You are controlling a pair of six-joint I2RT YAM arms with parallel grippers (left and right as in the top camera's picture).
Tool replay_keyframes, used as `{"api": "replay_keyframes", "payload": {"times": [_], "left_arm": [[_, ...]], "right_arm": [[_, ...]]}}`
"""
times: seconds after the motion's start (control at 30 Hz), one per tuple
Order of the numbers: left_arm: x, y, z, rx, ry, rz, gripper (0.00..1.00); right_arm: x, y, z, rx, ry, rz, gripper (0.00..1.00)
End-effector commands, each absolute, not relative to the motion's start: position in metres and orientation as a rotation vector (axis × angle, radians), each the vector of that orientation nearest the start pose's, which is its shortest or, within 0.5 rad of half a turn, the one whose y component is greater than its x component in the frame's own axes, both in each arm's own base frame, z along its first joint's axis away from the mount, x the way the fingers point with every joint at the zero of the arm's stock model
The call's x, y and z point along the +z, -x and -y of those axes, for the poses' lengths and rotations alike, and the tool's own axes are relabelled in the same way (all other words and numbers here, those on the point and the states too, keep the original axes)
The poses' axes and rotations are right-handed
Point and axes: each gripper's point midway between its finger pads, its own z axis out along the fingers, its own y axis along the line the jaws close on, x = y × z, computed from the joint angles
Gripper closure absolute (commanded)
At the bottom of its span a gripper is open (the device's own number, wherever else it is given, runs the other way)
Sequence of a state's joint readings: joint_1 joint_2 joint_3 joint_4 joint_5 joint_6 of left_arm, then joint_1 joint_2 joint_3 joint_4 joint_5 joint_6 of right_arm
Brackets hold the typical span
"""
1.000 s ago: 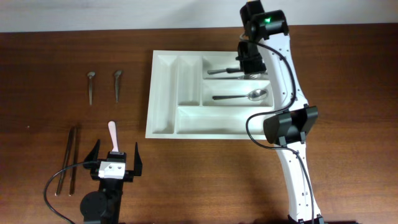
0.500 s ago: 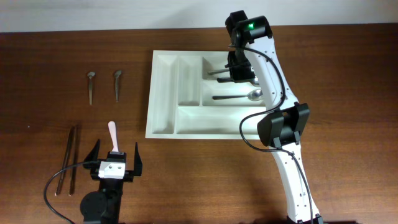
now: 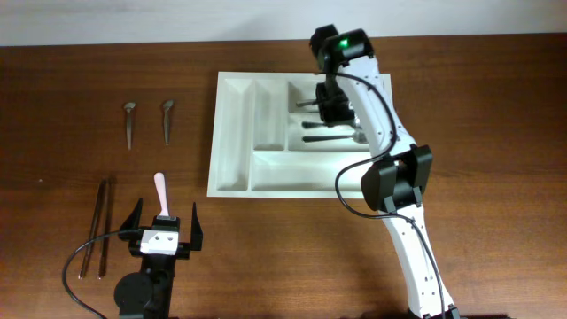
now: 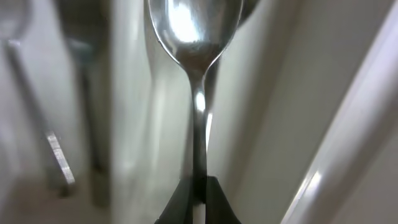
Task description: Pack container
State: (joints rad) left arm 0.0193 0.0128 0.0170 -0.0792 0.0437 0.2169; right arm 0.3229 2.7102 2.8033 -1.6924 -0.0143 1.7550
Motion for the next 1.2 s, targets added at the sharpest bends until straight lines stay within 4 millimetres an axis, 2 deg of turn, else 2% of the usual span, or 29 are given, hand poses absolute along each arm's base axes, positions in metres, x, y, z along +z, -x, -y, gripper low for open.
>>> {"api": "replay_keyframes", "payload": {"times": [0.0,0.13,0.2,0.23,0.37,0.47,0.6,0.7,0.83,0.93,1.17], "left_arm": [[0.157,-0.246,0.001,0.150,-0.186,-1.638,0.01],[0.157,-0.246,0.001,0.151,-0.186,-1.638,0.01],[0.157,-0.246,0.001,0.151,-0.186,-1.638,0.01],[0.157,-0.246,0.001,0.150,-0.186,-1.638,0.01],[0.157,-0.246,0.001,0.151,-0.186,-1.638,0.01],[0.157,-0.246,0.001,0.151,-0.186,-1.638,0.01],[0.157,-0.246,0.001,0.151,-0.186,-1.638,0.01],[0.157,-0.246,0.001,0.150,-0.186,-1.638,0.01],[0.157,-0.246,0.001,0.150,-0.186,-1.638,0.01],[0.157,-0.246,0.001,0.151,-0.186,-1.638,0.01],[0.157,-0.246,0.001,0.150,-0.186,-1.638,0.01]], "right_arm": [[0.068,-0.458,-0.157,-0.065,-2.068,-2.377,0.96],[0.066,-0.462,-0.156,-0.052,-2.074,-2.364,0.96],[0.066,-0.467,-0.155,-0.028,-2.076,-2.352,0.91],[0.066,-0.468,-0.153,-0.025,-2.080,-2.347,0.87],[0.066,-0.470,-0.147,-0.027,-2.094,-2.334,0.56],[0.066,-0.472,-0.142,-0.024,-2.093,-2.335,0.38],[0.066,-0.477,-0.134,-0.010,-2.035,-2.379,0.24],[0.070,-0.493,-0.125,0.052,-1.854,-2.468,0.12],[0.094,-0.518,-0.089,0.035,-1.582,-2.477,0.00],[0.119,-0.533,-0.066,0.029,-1.427,-2.449,0.01],[0.173,-0.551,-0.033,0.068,-1.352,-2.281,0.01]]}}
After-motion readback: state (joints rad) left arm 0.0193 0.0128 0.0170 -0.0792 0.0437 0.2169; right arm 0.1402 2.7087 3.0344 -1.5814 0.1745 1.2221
